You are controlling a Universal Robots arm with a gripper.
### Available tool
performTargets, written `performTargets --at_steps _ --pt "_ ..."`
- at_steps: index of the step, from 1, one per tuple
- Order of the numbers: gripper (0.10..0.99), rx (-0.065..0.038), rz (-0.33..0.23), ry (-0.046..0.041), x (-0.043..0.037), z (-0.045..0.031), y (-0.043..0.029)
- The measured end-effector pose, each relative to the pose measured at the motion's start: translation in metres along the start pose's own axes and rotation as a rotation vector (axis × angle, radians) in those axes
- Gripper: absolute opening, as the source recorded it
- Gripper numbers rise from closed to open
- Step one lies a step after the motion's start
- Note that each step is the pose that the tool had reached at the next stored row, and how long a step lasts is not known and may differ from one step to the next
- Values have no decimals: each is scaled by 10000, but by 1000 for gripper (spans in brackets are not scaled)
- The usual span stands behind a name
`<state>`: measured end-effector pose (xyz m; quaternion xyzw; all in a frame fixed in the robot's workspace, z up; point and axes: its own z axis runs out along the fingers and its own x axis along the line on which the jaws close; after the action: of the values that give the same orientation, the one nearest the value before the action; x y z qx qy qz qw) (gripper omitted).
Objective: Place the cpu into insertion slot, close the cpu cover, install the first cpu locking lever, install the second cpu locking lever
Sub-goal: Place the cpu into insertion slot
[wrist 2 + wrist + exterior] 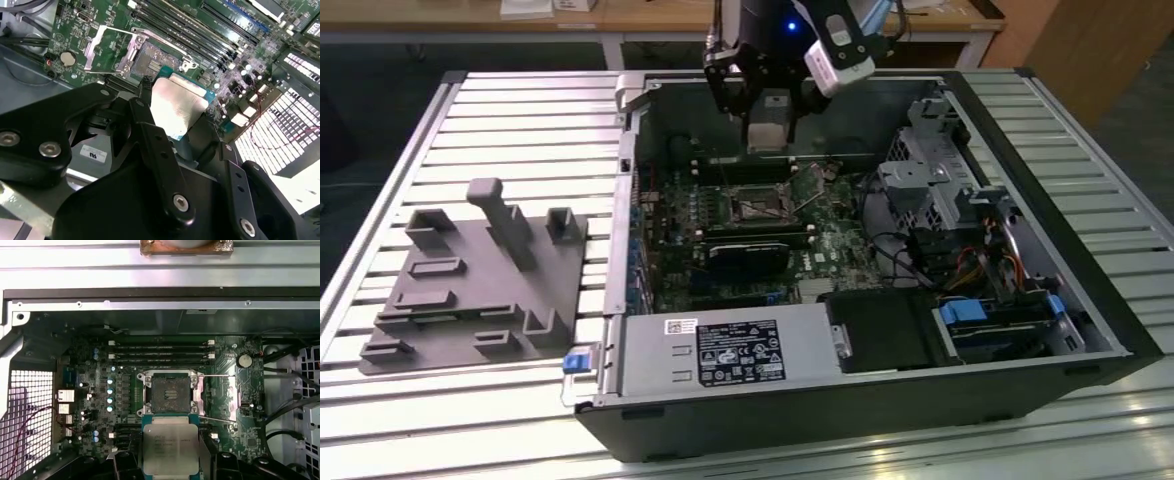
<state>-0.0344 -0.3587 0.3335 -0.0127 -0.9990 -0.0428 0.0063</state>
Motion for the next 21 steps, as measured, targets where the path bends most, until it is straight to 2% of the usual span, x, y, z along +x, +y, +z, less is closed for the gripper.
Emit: performTargets --at_steps 8,10,13,17,21 --pt "537 20 -9 -121 -1 128 -11" --pt "537 67 -13 -164 -2 150 -13" --pt "537 200 36 -210 -2 169 -15" --pt "537 252 520 -261 -2 184 -16" --pt "537 256 1213 -319 -2 192 -16"
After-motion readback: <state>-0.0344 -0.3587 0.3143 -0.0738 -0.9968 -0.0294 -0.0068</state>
